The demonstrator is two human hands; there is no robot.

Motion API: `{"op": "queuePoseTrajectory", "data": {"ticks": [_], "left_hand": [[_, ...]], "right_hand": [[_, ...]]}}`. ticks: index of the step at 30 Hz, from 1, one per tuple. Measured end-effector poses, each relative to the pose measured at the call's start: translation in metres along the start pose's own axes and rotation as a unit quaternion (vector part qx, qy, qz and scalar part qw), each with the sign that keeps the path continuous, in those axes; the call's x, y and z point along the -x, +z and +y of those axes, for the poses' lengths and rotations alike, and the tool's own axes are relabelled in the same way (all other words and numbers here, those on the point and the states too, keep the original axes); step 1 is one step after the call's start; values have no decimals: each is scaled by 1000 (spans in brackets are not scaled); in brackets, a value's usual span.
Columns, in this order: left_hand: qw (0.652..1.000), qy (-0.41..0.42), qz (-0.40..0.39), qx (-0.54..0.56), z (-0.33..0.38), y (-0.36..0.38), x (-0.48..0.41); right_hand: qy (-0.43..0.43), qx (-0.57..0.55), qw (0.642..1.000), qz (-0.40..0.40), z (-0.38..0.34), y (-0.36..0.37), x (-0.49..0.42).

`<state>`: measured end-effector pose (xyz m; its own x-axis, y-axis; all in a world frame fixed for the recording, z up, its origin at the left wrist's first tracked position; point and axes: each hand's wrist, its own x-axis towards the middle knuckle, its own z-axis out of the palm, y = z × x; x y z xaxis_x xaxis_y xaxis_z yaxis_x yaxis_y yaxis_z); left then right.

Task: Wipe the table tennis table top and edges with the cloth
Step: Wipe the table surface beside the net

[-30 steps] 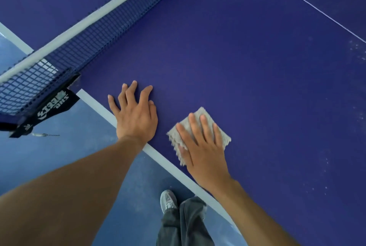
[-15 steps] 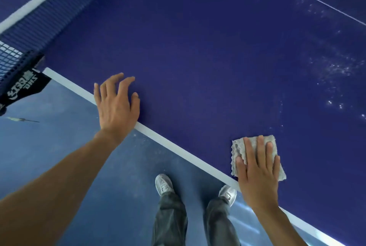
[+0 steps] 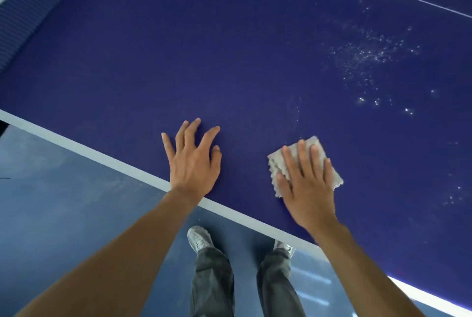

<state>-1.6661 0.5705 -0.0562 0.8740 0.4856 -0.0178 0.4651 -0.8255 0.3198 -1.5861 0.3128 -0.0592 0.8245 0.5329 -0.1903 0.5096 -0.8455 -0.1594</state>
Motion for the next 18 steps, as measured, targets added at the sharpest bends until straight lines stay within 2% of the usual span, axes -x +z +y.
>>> {"op": "queuePoseTrajectory", "data": {"ticks": [3, 4, 6, 8, 10, 13, 16, 18], "left_hand": [[999, -24, -32, -37, -3, 12, 13], [998, -27, -35, -49, -3, 14, 15], [997, -35, -36, -57, -2, 16, 15], [997, -41, -25, -53, 0, 16, 15], [998, -47, -17, -49, 1, 15, 15], [997, -54, -20, -45, 4, 12, 15], [997, -58, -24, -44, 7, 9, 13], [997, -60, -25, -43, 8, 8, 13]], "right_hand": [[166, -57, 984, 13, 35, -21, -67], [200, -70, 977, 17, 36, -26, -86], [205, -79, 975, 23, 23, -27, -110], [118, -61, 991, 18, -1, -22, -109], [-43, -16, 999, 8, -24, -9, -81], [-248, 30, 968, -19, -25, 8, -24], [-326, 51, 943, -47, 14, 6, -5], [-303, 61, 950, -47, 42, -8, -28]]}}
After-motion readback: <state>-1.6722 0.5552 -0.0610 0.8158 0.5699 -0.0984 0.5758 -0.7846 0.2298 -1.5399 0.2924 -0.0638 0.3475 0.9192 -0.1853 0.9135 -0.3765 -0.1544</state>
